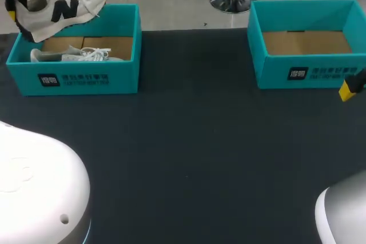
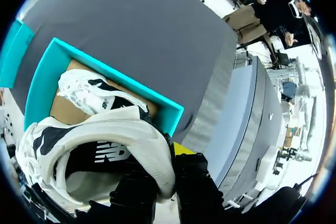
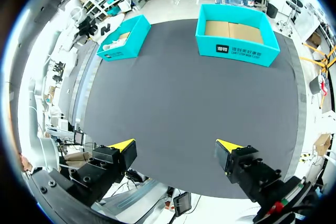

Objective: Take the shoe out of the shoebox, open the shoe tongue, remove and reinsert the insole, then place the shoe into the shoebox

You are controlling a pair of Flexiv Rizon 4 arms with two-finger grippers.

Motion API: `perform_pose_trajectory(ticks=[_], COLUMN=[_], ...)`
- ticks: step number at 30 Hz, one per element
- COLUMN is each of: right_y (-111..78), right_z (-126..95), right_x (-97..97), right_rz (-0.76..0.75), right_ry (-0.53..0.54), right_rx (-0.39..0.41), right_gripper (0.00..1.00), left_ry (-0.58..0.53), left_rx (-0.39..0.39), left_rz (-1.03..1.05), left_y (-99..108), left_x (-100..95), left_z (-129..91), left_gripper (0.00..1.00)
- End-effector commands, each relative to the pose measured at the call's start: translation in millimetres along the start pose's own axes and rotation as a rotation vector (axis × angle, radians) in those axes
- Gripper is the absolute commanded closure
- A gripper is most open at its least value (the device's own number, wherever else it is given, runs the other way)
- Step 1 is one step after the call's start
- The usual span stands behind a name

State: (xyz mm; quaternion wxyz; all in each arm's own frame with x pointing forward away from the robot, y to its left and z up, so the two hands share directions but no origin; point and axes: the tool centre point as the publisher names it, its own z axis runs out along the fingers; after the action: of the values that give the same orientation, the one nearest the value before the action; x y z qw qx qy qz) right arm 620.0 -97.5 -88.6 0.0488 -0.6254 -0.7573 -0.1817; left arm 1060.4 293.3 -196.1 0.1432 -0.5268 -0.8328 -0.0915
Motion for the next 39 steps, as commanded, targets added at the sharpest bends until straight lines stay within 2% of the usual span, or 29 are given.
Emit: perform_pose_trajectory(ticks=[1, 11, 13, 17, 21, 29, 33, 39], right_y=[2.7, 2.7, 2.7, 2.7, 2.7, 2.7, 2.7, 2.7], right_z=[-1, -1, -1, -1, -1, -1, -1, -1], right_x=[0.0, 0.0, 0.0, 0.0, 0.0, 0.0, 0.0, 0.0], right_rz=[0.001, 0.001, 0.001, 0.001, 0.001, 0.001, 0.001, 0.001], right_ry=[-0.001, -0.001, -0.001, -0.001, -0.001, -0.001, -0.001, -0.001], right_rx=[0.006, 0.006, 0.006, 0.006, 0.006, 0.006, 0.006, 0.006], right_gripper=[0.00, 0.00, 0.00, 0.00, 0.00, 0.00, 0.00, 0.00], left_ry=[0.200, 0.200, 0.228, 0.244, 0.238, 0.187, 0.158, 0.098], left_rx=[-0.241, -0.241, -0.338, -0.416, -0.410, -0.382, -0.336, -0.290], left_rz=[1.008, 1.008, 1.073, 1.114, 1.074, 0.991, 0.927, 0.858], left_y=[-3, -3, 1, 16, 35, 56, 60, 56], left_x=[1.4, 1.4, -1.0, -4.5, -10.2, -18.3, -21.3, -21.1], left_z=[-2, -2, -5, -7, -8, -5, -2, -1], left_gripper=[1.00, 1.00, 1.00, 1.00, 1.00, 1.00, 1.00, 1.00])
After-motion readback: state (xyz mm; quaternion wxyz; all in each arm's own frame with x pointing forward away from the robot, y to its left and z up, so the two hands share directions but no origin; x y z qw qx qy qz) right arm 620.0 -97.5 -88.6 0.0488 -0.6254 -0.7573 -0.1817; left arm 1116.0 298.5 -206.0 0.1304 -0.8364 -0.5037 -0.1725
